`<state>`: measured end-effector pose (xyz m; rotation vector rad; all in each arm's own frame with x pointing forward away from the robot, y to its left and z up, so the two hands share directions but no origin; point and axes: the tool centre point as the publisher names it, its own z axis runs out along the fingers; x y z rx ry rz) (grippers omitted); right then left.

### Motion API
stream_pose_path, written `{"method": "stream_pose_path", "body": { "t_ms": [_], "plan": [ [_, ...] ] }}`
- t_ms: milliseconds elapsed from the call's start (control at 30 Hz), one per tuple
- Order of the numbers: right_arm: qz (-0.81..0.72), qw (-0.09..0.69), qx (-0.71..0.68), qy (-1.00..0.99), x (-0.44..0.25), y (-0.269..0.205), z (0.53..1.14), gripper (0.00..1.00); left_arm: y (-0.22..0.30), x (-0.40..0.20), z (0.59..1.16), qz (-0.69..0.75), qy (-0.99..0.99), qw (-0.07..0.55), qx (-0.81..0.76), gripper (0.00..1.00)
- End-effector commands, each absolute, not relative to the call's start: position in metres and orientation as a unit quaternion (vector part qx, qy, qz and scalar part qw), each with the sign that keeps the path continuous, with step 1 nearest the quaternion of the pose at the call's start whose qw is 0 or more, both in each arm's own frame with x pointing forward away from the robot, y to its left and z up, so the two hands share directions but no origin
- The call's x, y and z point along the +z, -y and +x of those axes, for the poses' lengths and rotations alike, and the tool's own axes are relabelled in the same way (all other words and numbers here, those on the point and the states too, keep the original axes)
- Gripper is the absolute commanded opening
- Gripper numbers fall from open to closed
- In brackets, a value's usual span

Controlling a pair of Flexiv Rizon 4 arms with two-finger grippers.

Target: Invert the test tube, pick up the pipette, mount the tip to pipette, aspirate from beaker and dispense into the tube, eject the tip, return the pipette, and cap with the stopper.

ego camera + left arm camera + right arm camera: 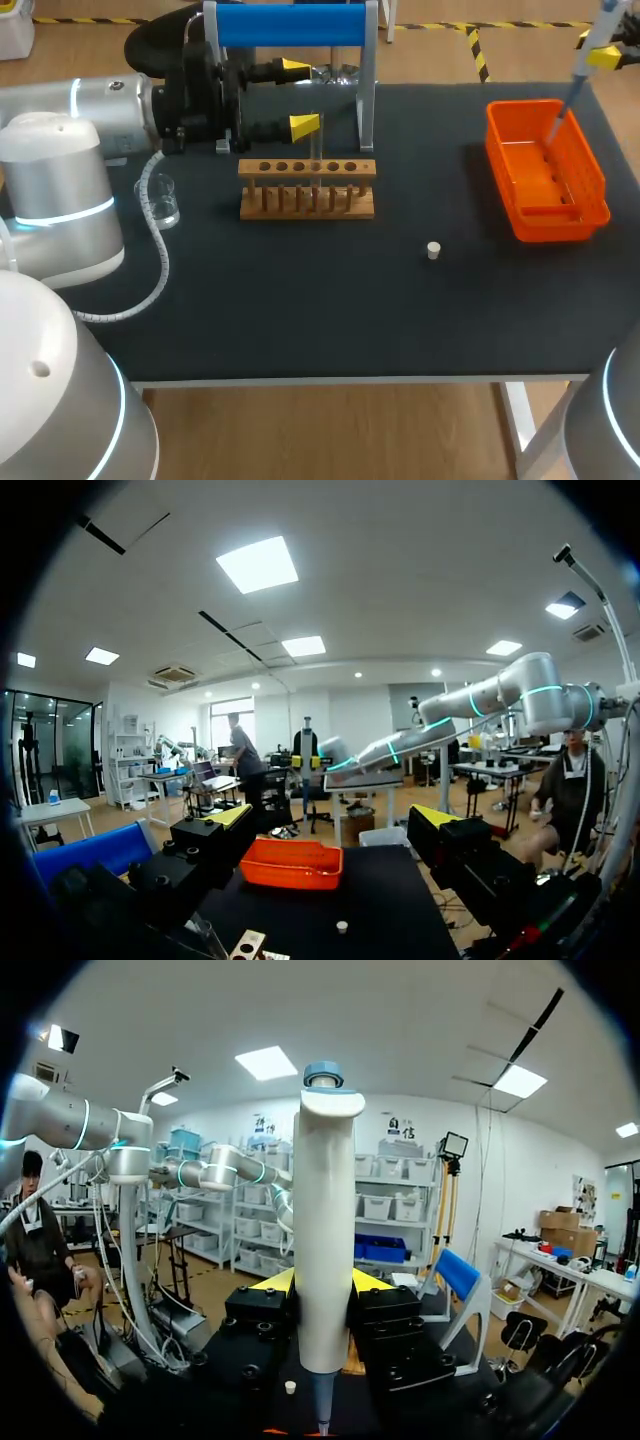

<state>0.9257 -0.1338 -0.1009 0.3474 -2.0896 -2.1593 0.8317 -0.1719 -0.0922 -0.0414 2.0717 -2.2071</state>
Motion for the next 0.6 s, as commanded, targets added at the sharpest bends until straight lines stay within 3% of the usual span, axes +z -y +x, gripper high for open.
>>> {"method": "stream_pose_path", "body": {
  "t_ms": [33,600],
  "plan": [
    [0.120,0.064,-0.714,0.687,-0.108,0.151,0.939,0.00,0.172,-0.092,0.832,-0.013,-0.683,0.057,-0.728,1.00],
    [0.102,0.058,-0.704,0.701,-0.131,0.165,0.952,0.00,0.172,-0.092,0.832,-0.013,-0.683,0.057,-0.728,1.00]
  ]
}}
